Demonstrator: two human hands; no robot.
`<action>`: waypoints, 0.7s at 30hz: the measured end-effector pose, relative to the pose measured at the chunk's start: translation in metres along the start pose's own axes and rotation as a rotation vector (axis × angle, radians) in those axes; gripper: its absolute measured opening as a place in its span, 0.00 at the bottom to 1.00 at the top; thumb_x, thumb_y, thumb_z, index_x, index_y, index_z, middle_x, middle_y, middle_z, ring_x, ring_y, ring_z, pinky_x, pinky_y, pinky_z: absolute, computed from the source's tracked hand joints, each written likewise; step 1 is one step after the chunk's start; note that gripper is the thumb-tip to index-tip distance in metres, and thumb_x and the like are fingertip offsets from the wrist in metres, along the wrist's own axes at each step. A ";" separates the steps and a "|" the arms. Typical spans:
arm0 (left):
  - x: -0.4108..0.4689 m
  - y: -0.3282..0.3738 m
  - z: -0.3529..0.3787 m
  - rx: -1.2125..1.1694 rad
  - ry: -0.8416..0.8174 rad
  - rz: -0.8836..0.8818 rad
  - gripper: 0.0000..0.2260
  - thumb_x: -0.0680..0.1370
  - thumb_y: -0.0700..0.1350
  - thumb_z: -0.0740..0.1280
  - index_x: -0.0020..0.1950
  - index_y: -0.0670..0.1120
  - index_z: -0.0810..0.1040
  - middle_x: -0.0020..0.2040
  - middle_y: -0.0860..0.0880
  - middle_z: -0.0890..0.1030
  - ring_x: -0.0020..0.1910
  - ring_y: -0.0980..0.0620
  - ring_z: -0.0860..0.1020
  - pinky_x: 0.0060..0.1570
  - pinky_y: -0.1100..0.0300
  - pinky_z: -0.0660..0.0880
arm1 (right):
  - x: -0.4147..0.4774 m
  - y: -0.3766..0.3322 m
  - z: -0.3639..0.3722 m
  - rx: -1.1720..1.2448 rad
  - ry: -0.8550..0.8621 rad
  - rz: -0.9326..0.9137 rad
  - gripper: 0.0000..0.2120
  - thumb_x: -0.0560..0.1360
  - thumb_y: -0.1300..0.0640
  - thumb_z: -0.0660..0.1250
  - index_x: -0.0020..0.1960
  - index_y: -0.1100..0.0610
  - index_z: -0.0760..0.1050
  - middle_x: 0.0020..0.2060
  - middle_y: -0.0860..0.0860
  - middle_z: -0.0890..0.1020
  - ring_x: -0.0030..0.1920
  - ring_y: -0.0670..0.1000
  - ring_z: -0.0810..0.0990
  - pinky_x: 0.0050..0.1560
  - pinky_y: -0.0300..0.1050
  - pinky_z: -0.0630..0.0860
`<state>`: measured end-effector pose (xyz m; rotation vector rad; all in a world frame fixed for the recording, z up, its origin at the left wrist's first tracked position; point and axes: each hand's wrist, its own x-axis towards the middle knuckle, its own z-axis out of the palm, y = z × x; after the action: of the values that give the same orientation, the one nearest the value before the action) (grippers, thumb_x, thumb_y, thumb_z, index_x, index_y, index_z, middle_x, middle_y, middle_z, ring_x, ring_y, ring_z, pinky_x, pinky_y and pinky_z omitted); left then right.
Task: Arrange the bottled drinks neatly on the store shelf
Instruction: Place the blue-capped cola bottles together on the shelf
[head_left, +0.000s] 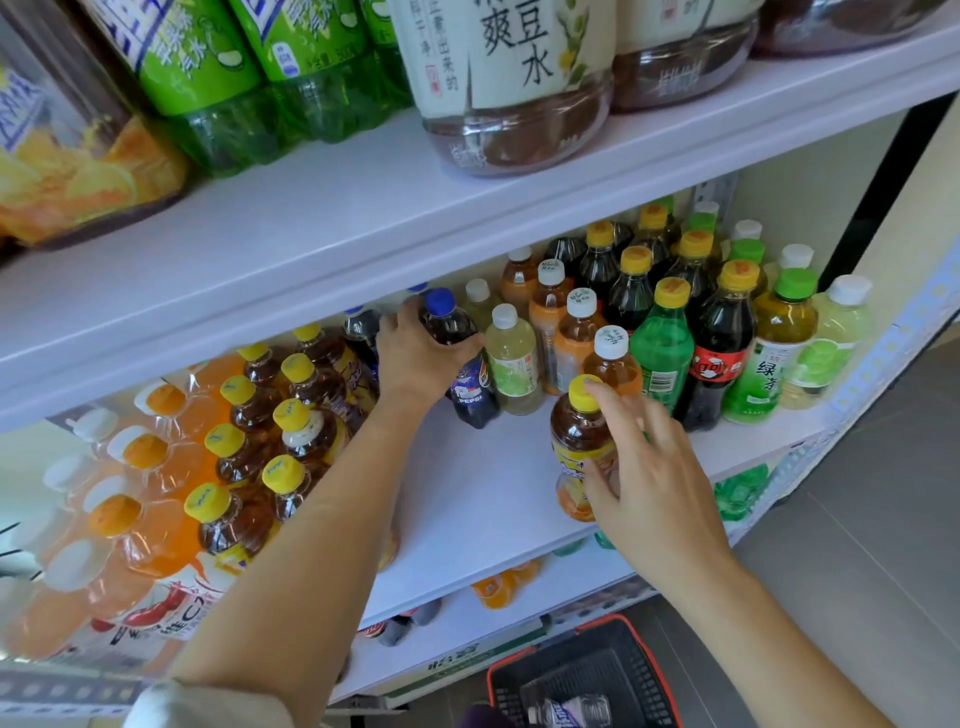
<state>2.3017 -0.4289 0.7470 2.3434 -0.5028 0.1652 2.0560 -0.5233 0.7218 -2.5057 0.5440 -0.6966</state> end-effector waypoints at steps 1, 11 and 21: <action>0.000 -0.002 -0.009 0.005 0.037 0.016 0.33 0.68 0.52 0.77 0.68 0.43 0.71 0.64 0.40 0.72 0.64 0.40 0.71 0.64 0.50 0.69 | -0.001 0.000 0.000 0.020 0.014 0.002 0.35 0.72 0.60 0.73 0.74 0.48 0.63 0.61 0.54 0.72 0.58 0.57 0.73 0.50 0.52 0.77; 0.031 -0.017 -0.043 0.619 -0.075 0.045 0.19 0.78 0.39 0.64 0.69 0.40 0.70 0.68 0.36 0.70 0.66 0.36 0.69 0.66 0.47 0.67 | -0.024 -0.009 -0.004 0.157 0.242 -0.117 0.17 0.76 0.59 0.63 0.65 0.59 0.74 0.60 0.54 0.75 0.60 0.55 0.74 0.59 0.50 0.73; -0.060 -0.012 -0.072 0.314 0.042 0.229 0.13 0.76 0.52 0.70 0.52 0.44 0.74 0.42 0.44 0.79 0.41 0.39 0.77 0.37 0.53 0.70 | -0.053 -0.016 0.012 0.467 0.047 0.027 0.13 0.77 0.59 0.66 0.61 0.55 0.76 0.53 0.49 0.78 0.53 0.49 0.77 0.52 0.42 0.74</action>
<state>2.2533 -0.3534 0.7764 2.5726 -0.7713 0.4269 2.0246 -0.4804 0.7013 -2.0482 0.3775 -0.7723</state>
